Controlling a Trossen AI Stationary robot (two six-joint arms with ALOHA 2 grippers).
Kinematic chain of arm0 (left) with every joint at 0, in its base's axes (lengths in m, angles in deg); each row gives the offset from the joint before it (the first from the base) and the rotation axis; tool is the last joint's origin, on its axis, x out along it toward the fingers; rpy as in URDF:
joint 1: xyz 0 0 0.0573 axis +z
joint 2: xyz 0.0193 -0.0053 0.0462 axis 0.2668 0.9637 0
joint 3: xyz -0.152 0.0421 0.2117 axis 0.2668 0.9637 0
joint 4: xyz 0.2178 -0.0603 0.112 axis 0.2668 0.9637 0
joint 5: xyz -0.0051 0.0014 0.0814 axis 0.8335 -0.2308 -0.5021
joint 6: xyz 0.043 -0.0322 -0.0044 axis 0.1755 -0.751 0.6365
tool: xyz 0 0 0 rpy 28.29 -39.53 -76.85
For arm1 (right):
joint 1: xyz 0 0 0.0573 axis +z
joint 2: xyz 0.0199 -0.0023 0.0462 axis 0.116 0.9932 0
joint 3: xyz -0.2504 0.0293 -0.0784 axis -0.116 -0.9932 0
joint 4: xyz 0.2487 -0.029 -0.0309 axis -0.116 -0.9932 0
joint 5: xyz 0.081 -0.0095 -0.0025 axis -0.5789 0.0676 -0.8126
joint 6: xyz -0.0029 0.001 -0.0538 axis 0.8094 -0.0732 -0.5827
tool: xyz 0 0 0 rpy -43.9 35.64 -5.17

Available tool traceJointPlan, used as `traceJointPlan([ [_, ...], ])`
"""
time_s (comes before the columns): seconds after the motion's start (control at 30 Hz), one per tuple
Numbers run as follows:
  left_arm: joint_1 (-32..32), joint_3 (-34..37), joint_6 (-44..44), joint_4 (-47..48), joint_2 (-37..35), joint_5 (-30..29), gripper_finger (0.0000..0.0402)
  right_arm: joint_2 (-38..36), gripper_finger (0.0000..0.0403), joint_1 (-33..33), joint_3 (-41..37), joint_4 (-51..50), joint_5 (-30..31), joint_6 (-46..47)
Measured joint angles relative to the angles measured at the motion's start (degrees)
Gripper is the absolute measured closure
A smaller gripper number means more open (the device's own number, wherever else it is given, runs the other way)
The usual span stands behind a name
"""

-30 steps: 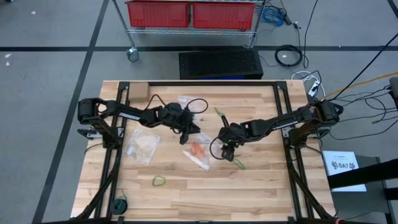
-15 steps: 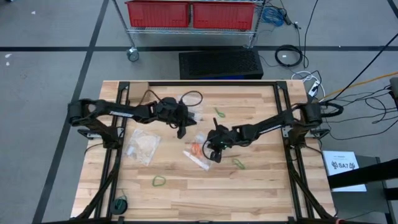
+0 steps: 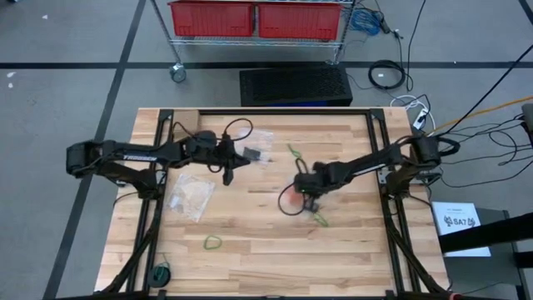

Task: Sort rubber bands
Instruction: Close the right transparent zip bag, then open the transparent zip bag

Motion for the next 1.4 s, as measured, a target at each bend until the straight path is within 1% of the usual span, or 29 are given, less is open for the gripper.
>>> traceJointPlan([
  [0.07, -0.19, 0.63, 0.02, -0.1, -1.09, 0.01, 0.04, -1.6, 0.0403, -1.6, -0.15, -7.52, 3.51, -0.1],
  [0.2, -0.21, 1.85, 0.03, 1.62, -3.57, -0.03, 0.0401, -5.22, 0.0403, -5.25, -0.09, -16.27, 11.35, -0.11],
  [0.27, -0.27, 1.96, 0.03, 6.83, -4.71, 0.0, 0.0401, -7.6, 0.0403, -6.86, -0.06, -18.22, 14.36, -0.1],
  [0.37, -1.67, 1.28, -0.03, 18.42, -5.89, -0.52, 0.0401, -13.24, 0.0403, -8.61, -0.09, -22.17, 16.77, 1.7],
  [0.47, -4.41, 0.3, -1.05, 29.96, -6.49, -3.76, 0.0401, -20.55, 0.0403, -8.79, -0.09, -21.67, 17.81, 4.39],
  [0.53, -6.27, -0.22, -2.94, 37.11, -6.45, -6.67, 0.0401, -24.93, 0.0403, -8.01, -0.06, -18.61, 17.77, 5.14],
  [0.6, -8.19, -0.57, -5.56, 42.77, -6.47, -9.47, 0.0401, -28.05, 0.0403, -6.82, -0.04, -15.74, 17.69, 5.7],
  [0.67, -10.08, -0.92, -8.39, 47.07, -6.45, -10.49, 0.0401, -29.62, 0.0403, -5.55, -0.04, -13.01, 17.53, 5.77],
  [0.77, -13.31, -1.19, -12.28, 52.83, -6.47, -10.54, 0.0401, -29.71, 0.0403, -3.62, -0.02, -10.67, 17.49, 5.83],
  [0.93, -18.09, -1.2, -20.16, 58.86, -6.43, -11.52, 0.0401, -26.64, 0.0403, -0.67, -0.02, -5.96, 17.3, 6.76],
  [1.13, -20.14, -1.04, -28.03, 57.66, -5.02, -15.91, 0.0401, -21.31, 0.0403, 2.31, -0.02, 1.34, 15.55, 6.09],
  [1.27, -20.12, -1.04, -30.52, 56.92, -0.86, -17.18, 0.0401, -18.46, 0.0403, 3.72, -0.02, 3.56, 15.56, 6.33],
  [1.4, -20.12, -0.99, -31.22, 56.33, 4.33, -20.67, 0.0401, -16.28, 0.0403, 5.27, -0.02, 5.76, 15.02, 7.46],
])
